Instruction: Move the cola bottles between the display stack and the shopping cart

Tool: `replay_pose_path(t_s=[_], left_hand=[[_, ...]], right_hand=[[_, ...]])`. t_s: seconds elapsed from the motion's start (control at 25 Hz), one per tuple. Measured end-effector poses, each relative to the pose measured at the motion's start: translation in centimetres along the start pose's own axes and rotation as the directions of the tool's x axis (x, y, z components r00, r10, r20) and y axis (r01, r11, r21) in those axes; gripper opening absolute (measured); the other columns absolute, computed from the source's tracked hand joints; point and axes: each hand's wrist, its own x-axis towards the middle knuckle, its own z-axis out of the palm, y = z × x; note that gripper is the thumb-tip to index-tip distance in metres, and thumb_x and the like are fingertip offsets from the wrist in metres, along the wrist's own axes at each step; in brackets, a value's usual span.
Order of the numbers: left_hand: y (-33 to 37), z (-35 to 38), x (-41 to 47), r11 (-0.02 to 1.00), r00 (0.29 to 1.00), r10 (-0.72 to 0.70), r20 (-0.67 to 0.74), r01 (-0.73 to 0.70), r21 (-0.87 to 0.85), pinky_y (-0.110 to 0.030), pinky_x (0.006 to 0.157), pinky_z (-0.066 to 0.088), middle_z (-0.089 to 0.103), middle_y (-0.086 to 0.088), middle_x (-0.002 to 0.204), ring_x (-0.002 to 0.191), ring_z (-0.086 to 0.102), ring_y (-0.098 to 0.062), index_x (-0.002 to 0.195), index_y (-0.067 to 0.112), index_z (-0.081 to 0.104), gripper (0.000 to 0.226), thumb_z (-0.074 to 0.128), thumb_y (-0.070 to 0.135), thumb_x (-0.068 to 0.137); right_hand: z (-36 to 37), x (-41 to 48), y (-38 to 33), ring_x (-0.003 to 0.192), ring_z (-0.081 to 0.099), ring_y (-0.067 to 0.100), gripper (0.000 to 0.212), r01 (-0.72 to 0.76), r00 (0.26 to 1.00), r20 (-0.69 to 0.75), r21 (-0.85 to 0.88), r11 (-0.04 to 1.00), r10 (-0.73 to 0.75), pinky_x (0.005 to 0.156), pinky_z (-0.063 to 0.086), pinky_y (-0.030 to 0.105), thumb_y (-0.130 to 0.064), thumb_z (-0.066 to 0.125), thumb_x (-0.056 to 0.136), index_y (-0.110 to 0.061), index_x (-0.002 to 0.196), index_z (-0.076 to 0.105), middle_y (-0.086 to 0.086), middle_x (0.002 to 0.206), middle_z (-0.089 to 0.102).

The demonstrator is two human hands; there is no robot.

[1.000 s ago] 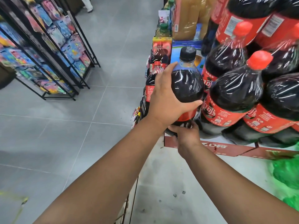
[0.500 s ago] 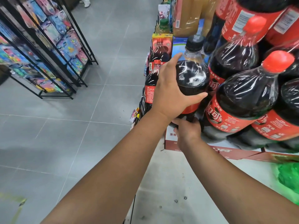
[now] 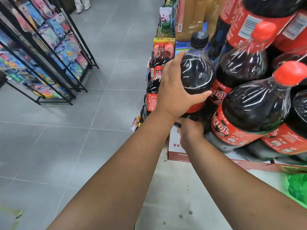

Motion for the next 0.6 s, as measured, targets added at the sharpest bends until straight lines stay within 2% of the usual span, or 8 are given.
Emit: replay_pose_path(t_s=[0.04, 0.16, 0.2, 0.28, 0.32, 0.44, 0.6], left_hand=[[-0.1, 0.1, 0.1, 1.000, 1.000, 0.003, -0.002, -0.003, 0.004, -0.040, 0.113, 0.043, 0.040, -0.009, 0.150, 0.140, 0.040, -0.021, 0.153, 0.015, 0.033, 0.111, 0.095, 0.038, 0.064], [-0.2, 0.5, 0.7, 1.000, 1.000, 0.008, -0.003, -0.008, 0.008, -0.035, 0.111, 0.041, 0.040, -0.009, 0.151, 0.139, 0.041, -0.020, 0.153, 0.016, 0.033, 0.111, 0.095, 0.039, 0.065], [-0.3, 0.6, 0.9, 1.000, 1.000, 0.004, -0.003, -0.004, 0.005, -0.032, 0.110, 0.039, 0.040, -0.009, 0.151, 0.138, 0.041, -0.019, 0.154, 0.016, 0.033, 0.111, 0.095, 0.039, 0.065], [-0.4, 0.7, 1.2, 1.000, 1.000, -0.004, -0.017, 0.004, 0.006, -0.026, 0.109, 0.036, 0.041, -0.009, 0.149, 0.137, 0.039, -0.017, 0.154, 0.015, 0.033, 0.112, 0.095, 0.038, 0.064], [-0.4, 0.8, 1.3, 1.000, 1.000, -0.001, -0.028, 0.001, 0.008, -0.027, 0.110, 0.036, 0.041, -0.009, 0.149, 0.137, 0.039, -0.016, 0.154, 0.013, 0.033, 0.112, 0.095, 0.037, 0.064], [-0.4, 0.9, 1.6, 1.000, 1.000, 0.008, -0.022, -0.007, 0.020, -0.039, 0.115, 0.040, 0.039, -0.010, 0.151, 0.141, 0.039, -0.021, 0.154, 0.013, 0.032, 0.112, 0.095, 0.038, 0.065], [-0.5, 1.0, 1.7, 1.000, 1.000, -0.010, -0.012, 0.010, 0.020, -0.042, 0.115, 0.040, 0.037, -0.011, 0.153, 0.142, 0.039, -0.025, 0.155, 0.014, 0.031, 0.112, 0.095, 0.037, 0.066]], right_hand=[[0.3, 0.3, 0.0, 0.109, 0.067, 0.023, 0.093, 0.005, 1.000, -0.008, 0.004, 1.000, -0.005, 0.081, 0.055, 0.037, -0.022, 0.078, 0.037, -0.023, 0.127, 0.053, 0.003, 0.115, 0.072], [0.6, 2.2, 0.3, 0.115, 0.064, 0.021, 0.101, 0.027, 1.000, 0.005, 0.012, 1.000, -0.027, 0.102, 0.048, 0.039, -0.033, 0.073, 0.018, -0.029, 0.117, 0.051, 0.002, 0.120, 0.070], [0.6, 2.5, 0.4, 0.110, 0.066, 0.021, 0.104, 0.032, 0.999, -0.005, 0.003, 0.999, -0.032, 0.099, 0.049, 0.038, -0.034, 0.072, 0.016, -0.025, 0.118, 0.053, 0.004, 0.120, 0.070], [0.8, 3.1, 0.6, 0.091, 0.065, 0.022, 0.110, 0.037, 0.999, -0.020, 0.006, 0.999, -0.037, 0.081, 0.050, 0.035, -0.028, 0.075, 0.019, -0.017, 0.126, 0.055, 0.009, 0.118, 0.070], [1.0, 3.0, 0.4, 0.087, 0.063, 0.022, 0.111, 0.033, 0.999, -0.027, 0.017, 0.999, -0.033, 0.079, 0.048, 0.034, -0.025, 0.075, 0.021, -0.018, 0.129, 0.053, 0.009, 0.119, 0.069], [1.4, 2.9, -0.2, 0.107, 0.066, 0.023, 0.120, 0.034, 0.998, -0.047, 0.060, 0.998, -0.031, 0.096, 0.051, 0.041, -0.027, 0.074, 0.018, -0.031, 0.134, 0.043, 0.003, 0.122, 0.067], [1.6, 2.9, -0.5, 0.112, 0.065, 0.027, 0.123, 0.014, 1.000, -0.023, 0.059, 0.998, -0.013, 0.098, 0.051, 0.044, -0.025, 0.075, 0.020, -0.034, 0.137, 0.036, 0.004, 0.125, 0.065]])
